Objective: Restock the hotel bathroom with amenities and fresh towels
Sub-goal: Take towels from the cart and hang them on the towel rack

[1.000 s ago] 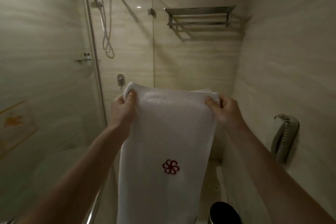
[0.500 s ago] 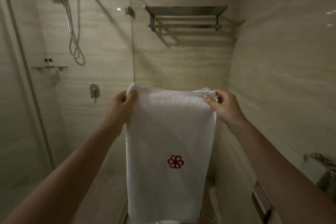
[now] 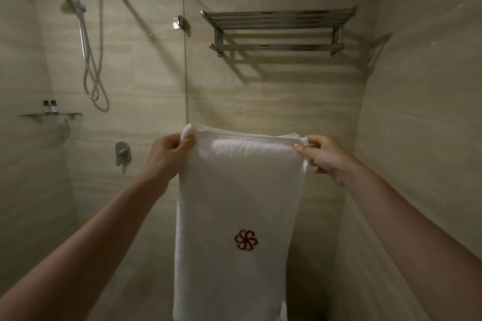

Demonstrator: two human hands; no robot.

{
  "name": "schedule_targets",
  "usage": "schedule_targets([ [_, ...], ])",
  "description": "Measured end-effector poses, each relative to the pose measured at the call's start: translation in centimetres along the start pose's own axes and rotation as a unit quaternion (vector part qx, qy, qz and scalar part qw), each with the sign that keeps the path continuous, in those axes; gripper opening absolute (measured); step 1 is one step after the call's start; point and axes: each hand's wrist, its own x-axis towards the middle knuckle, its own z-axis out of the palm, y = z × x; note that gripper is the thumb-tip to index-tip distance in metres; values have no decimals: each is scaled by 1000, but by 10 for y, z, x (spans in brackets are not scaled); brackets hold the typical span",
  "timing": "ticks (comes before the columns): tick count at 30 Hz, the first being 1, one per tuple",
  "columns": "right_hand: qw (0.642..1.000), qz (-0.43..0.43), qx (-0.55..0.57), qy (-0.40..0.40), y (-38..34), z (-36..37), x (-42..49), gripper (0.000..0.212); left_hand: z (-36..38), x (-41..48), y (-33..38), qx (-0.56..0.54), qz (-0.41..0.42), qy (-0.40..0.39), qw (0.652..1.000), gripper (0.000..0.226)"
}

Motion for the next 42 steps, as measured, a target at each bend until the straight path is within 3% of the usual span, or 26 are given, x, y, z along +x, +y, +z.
schedule_targets([
  [6, 993, 24, 101, 55, 15, 28, 96, 27, 30, 103, -36, -2, 19, -25, 1000, 26],
  [14, 985, -20, 113, 125, 10, 68, 234, 10, 64, 268, -70, -17, 12, -82, 996, 20],
  [20, 977, -54, 120, 169, 0, 78, 326, 15, 110, 368, -70, -142, -14, -59, 988, 20],
  [29, 959, -171, 86, 208, -35, 66, 460, 8, 161, 470, -37, -194, 100, 8, 976, 24],
  [32, 952, -218, 28, 215, -55, 59, 503, 28, 171, 507, -19, -147, 172, 64, 972, 20],
  [35, 953, -256, 7, 161, -79, 56, 529, 49, 186, 541, 3, 1, 262, 111, 959, 22],
  [38, 953, -287, -22, 97, -89, 52, 556, 64, 211, 567, 15, 89, 316, 65, 942, 46],
  [42, 947, -292, -101, 88, -86, 51, 590, 73, 239, 590, 18, 125, 300, 6, 946, 74],
])
